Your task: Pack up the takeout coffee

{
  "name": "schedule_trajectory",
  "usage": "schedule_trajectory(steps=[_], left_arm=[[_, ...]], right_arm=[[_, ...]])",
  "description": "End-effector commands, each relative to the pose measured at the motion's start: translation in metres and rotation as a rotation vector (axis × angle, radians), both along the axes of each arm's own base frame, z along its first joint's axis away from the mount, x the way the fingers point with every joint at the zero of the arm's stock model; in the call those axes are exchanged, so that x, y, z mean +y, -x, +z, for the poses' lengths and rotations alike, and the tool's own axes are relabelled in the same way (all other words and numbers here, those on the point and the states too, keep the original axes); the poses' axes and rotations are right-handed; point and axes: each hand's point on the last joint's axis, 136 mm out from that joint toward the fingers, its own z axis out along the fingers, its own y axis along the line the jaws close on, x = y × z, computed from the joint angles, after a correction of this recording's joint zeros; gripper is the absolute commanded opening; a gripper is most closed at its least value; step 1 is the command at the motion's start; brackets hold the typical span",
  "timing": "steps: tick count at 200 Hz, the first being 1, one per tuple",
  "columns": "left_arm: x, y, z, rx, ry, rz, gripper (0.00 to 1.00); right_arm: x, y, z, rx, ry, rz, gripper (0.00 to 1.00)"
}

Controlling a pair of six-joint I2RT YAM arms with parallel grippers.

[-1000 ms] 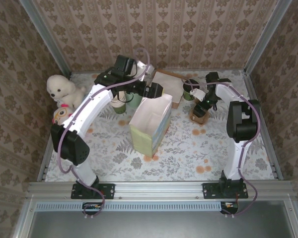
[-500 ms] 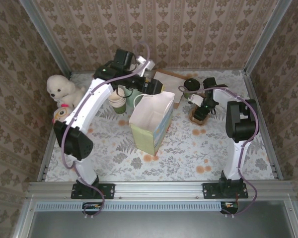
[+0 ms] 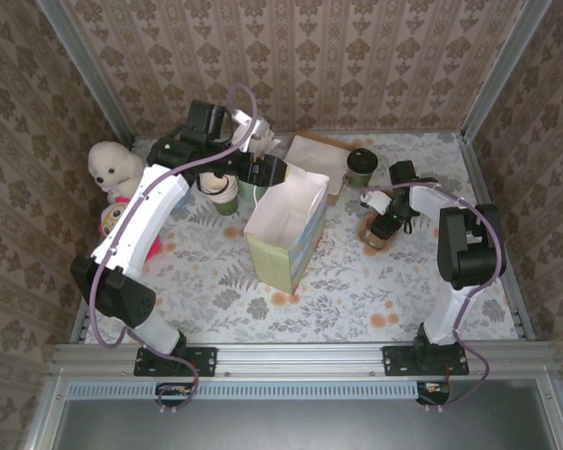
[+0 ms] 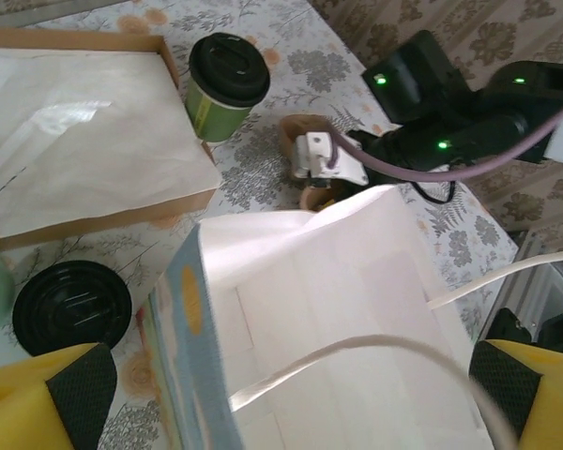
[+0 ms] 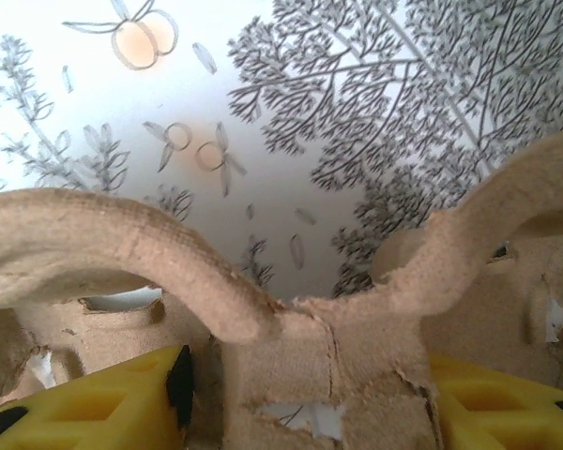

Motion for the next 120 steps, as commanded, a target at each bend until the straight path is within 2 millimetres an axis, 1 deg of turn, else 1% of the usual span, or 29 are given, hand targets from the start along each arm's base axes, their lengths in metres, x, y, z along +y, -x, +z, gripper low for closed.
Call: schedule_trajectory(steps=[1, 15, 34, 49, 51, 54, 64, 79, 83, 105, 120], left_arm=[[0.009, -0.002, 0.003, -0.035, -0.017, 0.034, 1.0], [0.012, -0.002, 0.002, -0.038, -0.024, 0.055, 1.0], [0.017, -0.002, 0.003, -0.06, -0.027, 0.085, 1.0], [0.019, -0.001, 0.003, -0.068, -0.012, 0.098, 1.0], [0.026, -0.006, 0.003, -0.069, -0.01, 0.121, 1.0], [0.029, -0.008, 0.003, -0.067, -0.009, 0.132, 1.0], [0.033, -0.007, 0.004, -0.065, -0.003, 0.147, 1.0], [0.04, -0.006, 0.005, -0.068, 0.0, 0.181, 1.0], [0.042, -0.006, 0.006, -0.07, 0.003, 0.188, 1.0], [0.048, 0.004, 0.014, -0.079, 0.025, 0.19, 1.0], [0.053, 0.011, 0.011, -0.063, 0.012, 0.195, 1.0]], right_arm=[[0.004, 0.03, -0.007, 0.068, 0.02, -0.024, 0.55], [0.014, 0.042, -0.007, 0.083, 0.019, -0.022, 0.56], [0.027, 0.046, -0.007, 0.089, -0.017, -0.076, 0.59], [0.036, 0.051, -0.004, 0.11, -0.036, -0.084, 0.61], [0.038, 0.051, -0.003, 0.111, -0.034, -0.085, 0.61], [0.038, 0.051, -0.002, 0.113, -0.033, -0.089, 0.62], [0.042, 0.052, 0.0, 0.117, -0.035, -0.098, 0.64], [0.047, 0.054, 0.001, 0.123, -0.039, -0.117, 0.7], [0.047, 0.054, 0.0, 0.121, -0.036, -0.121, 0.72], [0.053, 0.055, 0.004, 0.107, -0.04, -0.124, 0.73], [0.054, 0.055, 0.006, 0.107, -0.045, -0.113, 0.74]])
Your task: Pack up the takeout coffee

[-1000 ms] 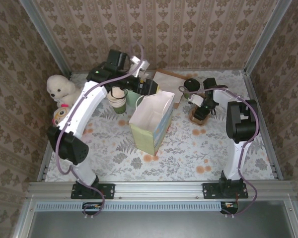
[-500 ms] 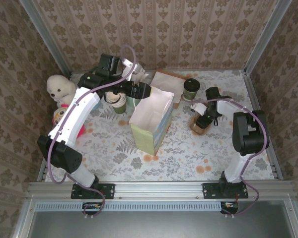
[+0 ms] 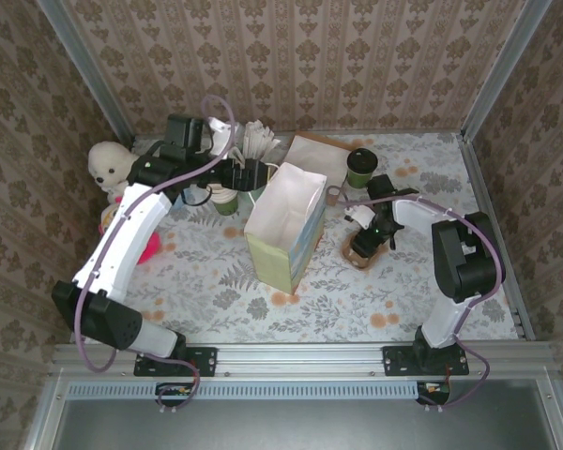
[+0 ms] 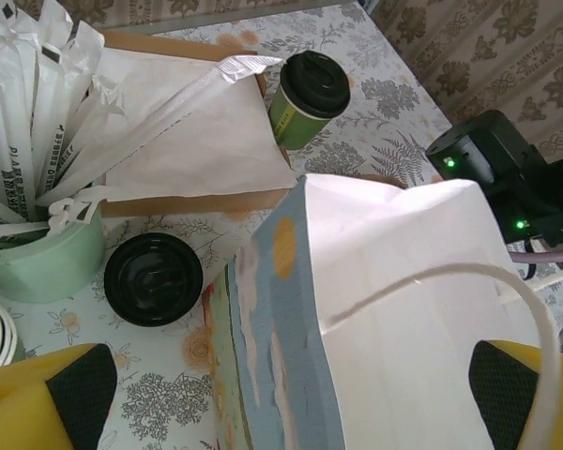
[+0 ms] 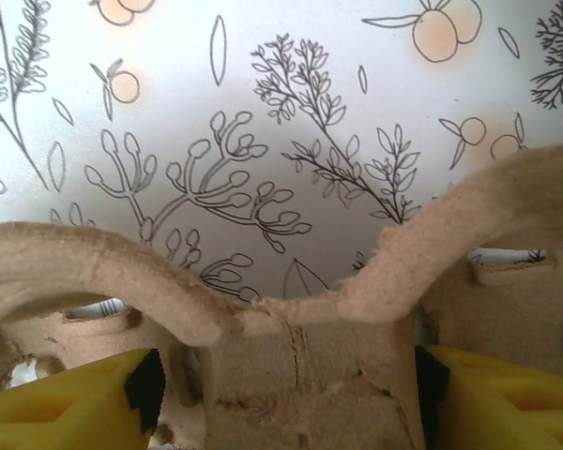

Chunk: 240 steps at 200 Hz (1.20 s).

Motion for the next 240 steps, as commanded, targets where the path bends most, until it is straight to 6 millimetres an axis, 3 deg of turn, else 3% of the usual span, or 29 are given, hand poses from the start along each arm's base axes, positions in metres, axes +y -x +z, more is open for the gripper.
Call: schedule_trajectory(steps=[1, 24, 67, 95, 139, 159, 177, 178, 195, 220, 240], left_arm=[[0.007, 0.011, 0.013, -0.015, 0.024, 0.019, 1.0], [0.01, 0.016, 0.012, 0.005, 0.078, 0.007, 1.0], [0.029, 0.012, 0.001, 0.027, 0.081, 0.09, 1.0], [0.033, 0.014, -0.004, 0.067, 0.081, 0.116, 1.0], [0.019, 0.027, 0.009, 0.095, 0.197, 0.018, 1.0], [0.025, 0.028, 0.013, 0.072, 0.187, 0.039, 1.0], [0.046, 0.029, 0.026, -0.041, 0.124, 0.116, 1.0], [0.047, 0.029, 0.027, -0.049, 0.122, 0.118, 1.0], [0.06, 0.034, 0.042, -0.144, 0.11, 0.171, 1.0], [0.054, 0.042, 0.04, -0.095, 0.136, 0.15, 1.0], [0.043, 0.045, 0.034, -0.084, 0.114, 0.147, 1.0]], right_arm=[[0.003, 0.009, 0.01, 0.014, -0.018, -0.026, 0.74], [0.0, 0.011, 0.006, 0.031, 0.005, -0.009, 0.72], [0.0, 0.011, -0.003, 0.05, 0.03, 0.004, 0.58], [0.002, 0.005, 0.016, -0.007, 0.006, -0.015, 0.41], [-0.007, -0.008, 0.059, -0.127, 0.009, -0.161, 0.31], [-0.006, -0.01, 0.088, -0.23, -0.047, -0.219, 0.3], [-0.012, -0.013, 0.119, -0.346, -0.078, -0.308, 0.26], [-0.012, -0.012, 0.129, -0.374, -0.092, -0.316, 0.26], [-0.015, -0.009, 0.163, -0.473, -0.149, -0.383, 0.25], [-0.006, -0.004, 0.224, -0.566, -0.329, -0.485, 0.24], [0.017, -0.005, 0.289, -0.619, -0.577, -0.507, 0.23]])
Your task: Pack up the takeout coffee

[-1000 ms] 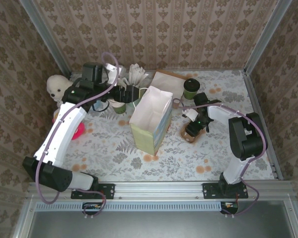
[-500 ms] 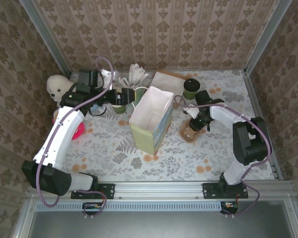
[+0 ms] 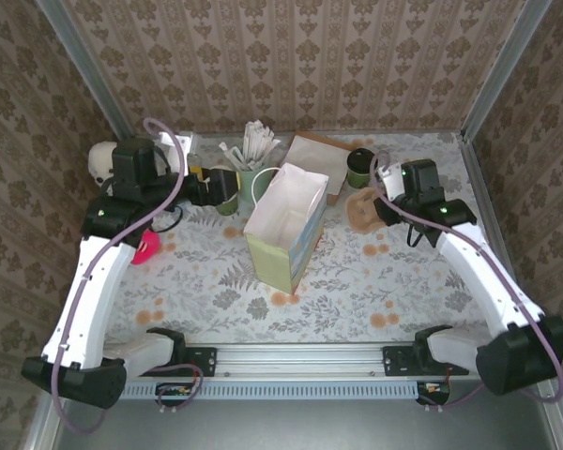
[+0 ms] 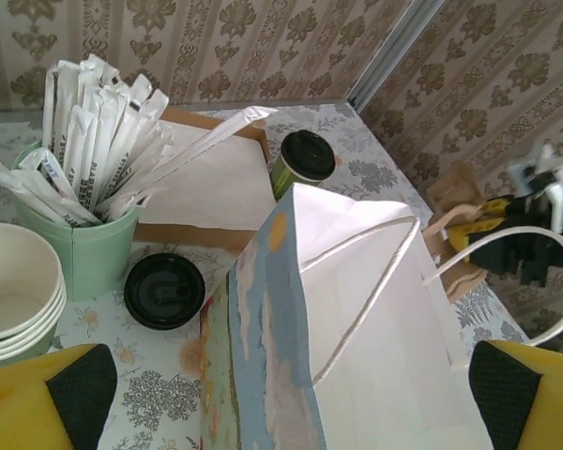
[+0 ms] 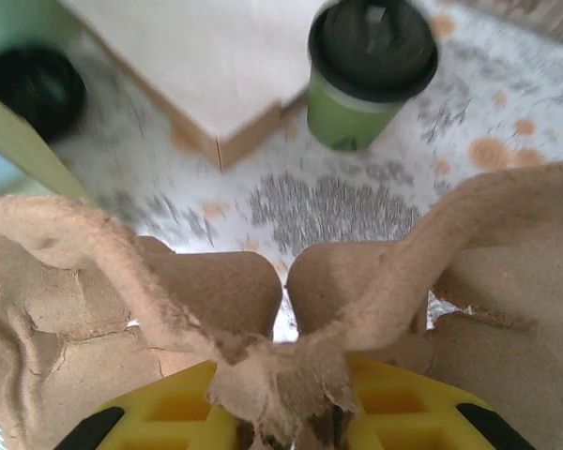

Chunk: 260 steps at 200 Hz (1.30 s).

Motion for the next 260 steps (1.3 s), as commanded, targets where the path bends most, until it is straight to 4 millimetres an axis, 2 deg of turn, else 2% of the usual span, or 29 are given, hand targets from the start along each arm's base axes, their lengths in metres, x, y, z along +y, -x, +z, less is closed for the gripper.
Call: schedule_trajectory(steps=[1, 19, 27, 32, 41, 54, 68, 70, 74, 80, 112, 143, 182, 200, 219, 252, 260], left_arm=[[-0.011, -0.004, -0.013, 0.031, -0.029, 0.01, 1.0], [-0.028, -0.002, -0.012, 0.01, -0.046, -0.019, 1.0], [-0.03, -0.006, -0.014, 0.005, -0.071, -0.013, 1.0], [-0.038, -0.001, -0.015, -0.004, -0.095, -0.035, 1.0], [-0.037, -0.006, -0.021, -0.014, -0.149, -0.013, 1.0], [-0.037, -0.011, -0.028, -0.016, -0.187, 0.004, 1.0], [-0.045, -0.011, -0.029, -0.016, -0.167, -0.033, 0.99], [-0.046, -0.011, -0.028, -0.018, -0.162, -0.039, 0.98], [-0.049, -0.011, -0.027, -0.017, -0.15, -0.052, 0.98], [-0.054, -0.011, -0.025, -0.022, -0.128, -0.069, 0.98], [-0.067, -0.022, -0.022, -0.022, -0.078, -0.087, 0.88], [-0.08, -0.032, -0.023, 0.008, -0.05, -0.111, 0.74], [-0.079, -0.04, -0.031, 0.07, -0.043, -0.072, 0.48], [-0.078, -0.04, -0.035, 0.101, -0.044, -0.066, 0.39], [-0.078, -0.039, -0.038, 0.11, -0.038, -0.063, 0.22], [-0.076, -0.035, -0.038, 0.102, -0.039, -0.068, 0.15], [-0.073, -0.035, -0.038, 0.1, -0.041, -0.061, 0.04]], right_arm=[[0.026, -0.003, 0.076, -0.117, -0.3, -0.032, 0.23], [0.043, -0.01, 0.113, -0.104, -0.438, -0.01, 0.22], [0.058, -0.012, 0.128, -0.082, -0.518, 0.033, 0.23], [0.07, -0.014, 0.138, -0.069, -0.573, 0.072, 0.23], [0.084, -0.017, 0.155, -0.06, -0.648, 0.111, 0.23], [0.099, -0.019, 0.171, -0.055, -0.703, 0.158, 0.23], [0.116, -0.02, 0.187, -0.056, -0.725, 0.22, 0.22], [0.119, -0.017, 0.195, -0.069, -0.727, 0.236, 0.21], [0.124, -0.023, 0.189, -0.047, -0.722, 0.237, 0.2], [0.129, -0.025, 0.191, -0.043, -0.723, 0.25, 0.2], [0.171, -0.021, 0.216, -0.055, -0.797, 0.422, 0.18], [0.205, -0.016, 0.218, -0.007, -0.804, 0.49, 0.19], [0.238, -0.004, 0.214, 0.09, -0.84, 0.578, 0.2], [0.248, -0.002, 0.2, 0.15, -0.809, 0.597, 0.19], [0.256, -0.001, 0.191, 0.164, -0.785, 0.619, 0.18], [0.26, 0.002, 0.174, 0.212, -0.758, 0.632, 0.18], [0.261, 0.003, 0.168, 0.236, -0.751, 0.637, 0.18]])
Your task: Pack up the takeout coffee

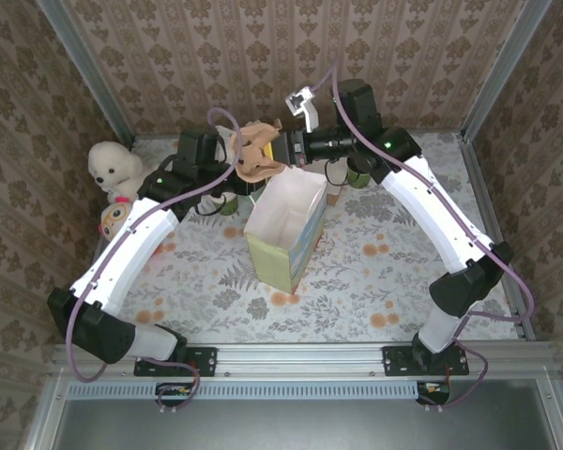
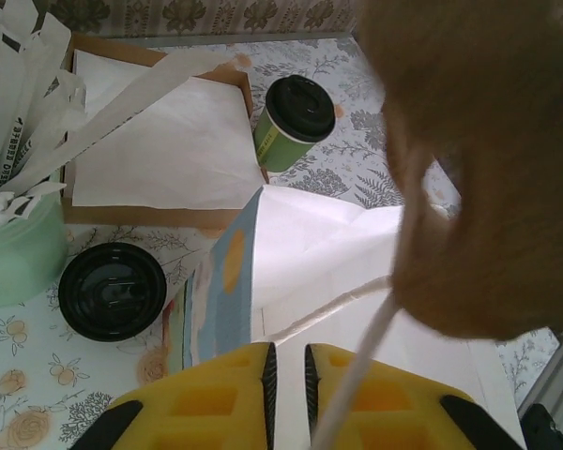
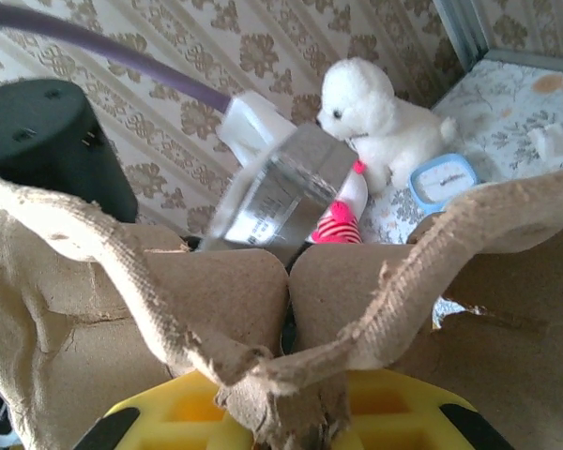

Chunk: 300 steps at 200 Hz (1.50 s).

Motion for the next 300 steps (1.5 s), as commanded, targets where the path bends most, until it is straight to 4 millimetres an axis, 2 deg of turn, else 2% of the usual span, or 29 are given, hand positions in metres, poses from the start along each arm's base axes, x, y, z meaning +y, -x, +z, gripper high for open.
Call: schedule_trajectory(steps=[1, 3, 79, 118, 147, 180, 198, 212, 233, 250, 268, 300], left_arm=[[0.004, 0.005, 0.013, -0.023, 0.027, 0.003, 0.03], [0.005, 0.005, 0.012, -0.023, 0.025, 0.006, 0.0], [0.022, -0.001, 0.01, 0.009, 0.047, 0.088, 0.0], [0.021, 0.002, 0.016, -0.005, 0.076, 0.064, 0.0], [0.017, 0.003, 0.02, -0.008, 0.088, 0.039, 0.0], [-0.003, -0.001, 0.028, 0.008, 0.137, -0.056, 0.0], [-0.021, -0.001, 0.03, 0.027, 0.147, -0.13, 0.0], [-0.037, 0.002, 0.028, 0.033, 0.149, -0.191, 0.0], [-0.052, 0.003, 0.025, 0.066, 0.155, -0.247, 0.0], [-0.059, 0.0, 0.022, 0.087, 0.164, -0.265, 0.0], [-0.062, -0.001, 0.022, 0.099, 0.17, -0.275, 0.0], [-0.063, 0.004, 0.023, 0.091, 0.18, -0.297, 0.0]], right_arm=[[0.004, 0.013, -0.007, 0.024, 0.023, 0.07, 0.18], [0.004, 0.013, -0.008, 0.026, 0.024, 0.072, 0.18], [-0.003, 0.034, -0.064, 0.181, 0.131, 0.122, 0.19], [-0.025, 0.033, -0.102, 0.223, 0.279, 0.044, 0.19], [-0.037, 0.048, -0.114, 0.26, 0.353, 0.016, 0.18], [-0.055, 0.071, -0.12, 0.317, 0.421, -0.07, 0.18], [-0.075, 0.081, -0.135, 0.361, 0.523, -0.195, 0.18], [-0.08, 0.086, -0.142, 0.398, 0.551, -0.264, 0.18], [-0.082, 0.084, -0.146, 0.392, 0.602, -0.355, 0.18], [-0.088, 0.074, -0.152, 0.352, 0.669, -0.433, 0.18], [-0.09, 0.063, -0.163, 0.347, 0.726, -0.478, 0.17], [-0.085, 0.048, -0.166, 0.319, 0.76, -0.514, 0.17]])
